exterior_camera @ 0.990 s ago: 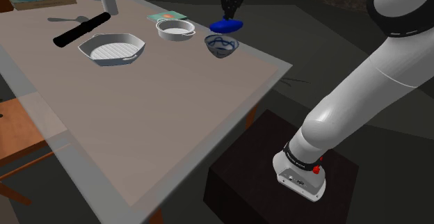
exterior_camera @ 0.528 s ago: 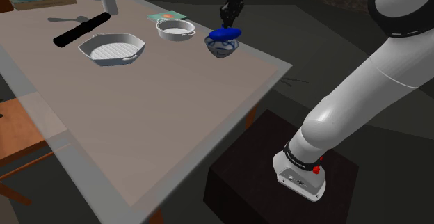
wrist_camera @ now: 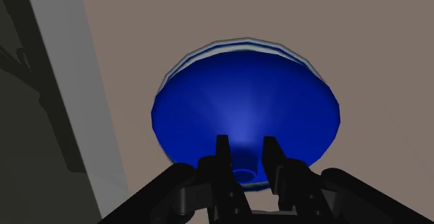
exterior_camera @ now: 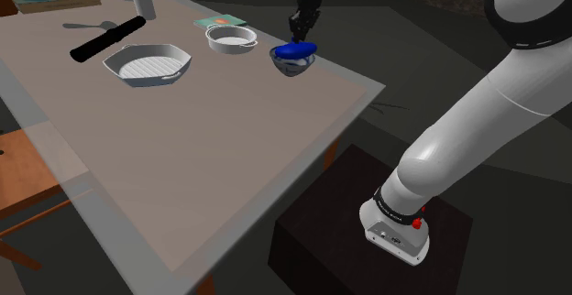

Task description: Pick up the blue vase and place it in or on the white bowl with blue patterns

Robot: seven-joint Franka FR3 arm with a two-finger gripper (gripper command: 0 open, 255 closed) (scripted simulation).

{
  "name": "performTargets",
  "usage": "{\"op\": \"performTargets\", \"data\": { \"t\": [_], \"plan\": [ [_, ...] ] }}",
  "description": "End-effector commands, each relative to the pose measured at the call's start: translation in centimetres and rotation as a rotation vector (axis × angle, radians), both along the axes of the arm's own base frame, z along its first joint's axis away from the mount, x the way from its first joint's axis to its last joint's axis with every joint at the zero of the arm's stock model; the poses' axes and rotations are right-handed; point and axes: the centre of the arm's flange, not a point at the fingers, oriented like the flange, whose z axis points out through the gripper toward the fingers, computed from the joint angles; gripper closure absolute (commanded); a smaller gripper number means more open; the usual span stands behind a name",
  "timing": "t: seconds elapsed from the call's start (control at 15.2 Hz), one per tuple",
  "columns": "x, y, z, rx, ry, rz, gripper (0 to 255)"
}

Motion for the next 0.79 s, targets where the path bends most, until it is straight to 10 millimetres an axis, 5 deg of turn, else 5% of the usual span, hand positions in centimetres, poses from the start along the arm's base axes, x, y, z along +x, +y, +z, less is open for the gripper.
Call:
{"op": "performTargets", "data": {
  "t": [0.0, 0.13, 0.2, 0.53, 0.73],
  "plan": [
    [0.0, 0.0, 0.0, 0.000, -0.001, 0.000, 255],
    [0.0, 0.0, 0.0, 0.000, -0.001, 0.000, 255],
    [0.0, 0.0, 0.0, 0.000, -0.001, 0.000, 0],
    [0.0, 0.0, 0.0, 0.000, -0.001, 0.000, 0],
    [-0.7, 0.3, 3.9, 0.000, -0.001, 0.000, 0]
  ]
}}
